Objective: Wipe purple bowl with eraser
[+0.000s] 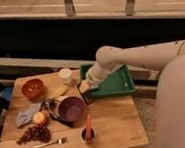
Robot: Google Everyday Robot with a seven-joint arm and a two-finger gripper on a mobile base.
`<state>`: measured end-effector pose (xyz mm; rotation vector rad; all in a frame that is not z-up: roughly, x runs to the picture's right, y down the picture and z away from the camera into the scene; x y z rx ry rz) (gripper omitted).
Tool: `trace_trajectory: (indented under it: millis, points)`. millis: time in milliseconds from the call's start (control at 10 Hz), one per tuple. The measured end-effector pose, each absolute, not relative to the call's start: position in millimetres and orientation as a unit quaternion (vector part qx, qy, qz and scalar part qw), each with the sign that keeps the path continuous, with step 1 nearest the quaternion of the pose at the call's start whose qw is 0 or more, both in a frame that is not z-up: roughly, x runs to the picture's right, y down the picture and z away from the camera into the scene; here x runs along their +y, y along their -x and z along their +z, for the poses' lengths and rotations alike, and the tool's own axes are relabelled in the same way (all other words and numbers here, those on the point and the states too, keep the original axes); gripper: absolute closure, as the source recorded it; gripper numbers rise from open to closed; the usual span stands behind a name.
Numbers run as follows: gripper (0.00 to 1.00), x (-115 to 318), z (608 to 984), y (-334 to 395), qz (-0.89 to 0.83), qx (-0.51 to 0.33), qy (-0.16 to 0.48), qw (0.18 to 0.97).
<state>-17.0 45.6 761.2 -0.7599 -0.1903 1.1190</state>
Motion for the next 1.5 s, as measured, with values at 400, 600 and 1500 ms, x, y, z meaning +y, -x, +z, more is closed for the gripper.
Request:
trace_trajectory:
  millis: [400, 600, 1500]
  points:
    - [0.88, 49, 763, 17, 0.510, -0.090, 0.357, 0.777]
    - [0.88, 61, 761, 45, 0.489, -0.104, 0.369, 0.783]
    - [0.88, 86, 760, 125, 0.440, -0.144, 0.401, 0.791]
